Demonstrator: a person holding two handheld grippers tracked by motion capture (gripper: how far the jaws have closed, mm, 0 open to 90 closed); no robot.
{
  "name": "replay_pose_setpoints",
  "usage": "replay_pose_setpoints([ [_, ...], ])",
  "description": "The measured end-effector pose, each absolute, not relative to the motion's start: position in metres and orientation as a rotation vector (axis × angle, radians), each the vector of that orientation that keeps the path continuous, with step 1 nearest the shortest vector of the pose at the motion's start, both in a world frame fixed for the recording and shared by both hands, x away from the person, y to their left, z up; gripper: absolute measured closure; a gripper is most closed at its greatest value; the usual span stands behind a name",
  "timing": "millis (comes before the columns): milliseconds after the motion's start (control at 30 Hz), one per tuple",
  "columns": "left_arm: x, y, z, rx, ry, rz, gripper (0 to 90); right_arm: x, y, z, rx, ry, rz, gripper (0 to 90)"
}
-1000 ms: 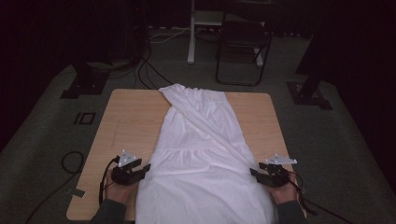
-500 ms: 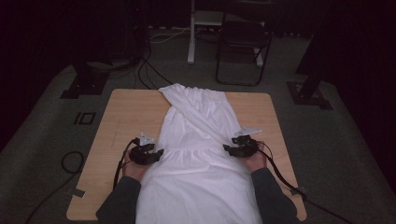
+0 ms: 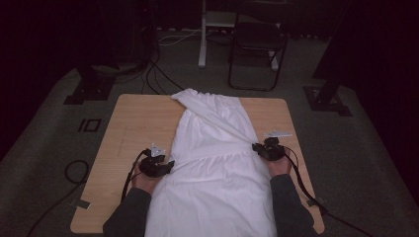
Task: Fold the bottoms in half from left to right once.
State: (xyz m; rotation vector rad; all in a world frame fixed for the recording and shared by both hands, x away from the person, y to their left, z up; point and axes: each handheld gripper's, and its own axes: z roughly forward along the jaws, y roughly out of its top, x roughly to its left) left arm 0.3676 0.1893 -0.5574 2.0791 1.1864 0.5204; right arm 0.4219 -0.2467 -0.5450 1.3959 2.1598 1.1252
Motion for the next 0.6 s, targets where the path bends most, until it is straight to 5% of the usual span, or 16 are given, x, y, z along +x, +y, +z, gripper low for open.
replay_pose_setpoints([
  [267,0.367,0.189,-0.558,2.077,1.187,0.516,48.3,0.423,-0.264,-0.557,1.473,2.116,1.004,86.2],
  [600,0.372,0.191,-0.556,2.052,1.196,0.485,46.6,0.424,-0.248,-0.537,1.345,2.136,1.212,48.9],
])
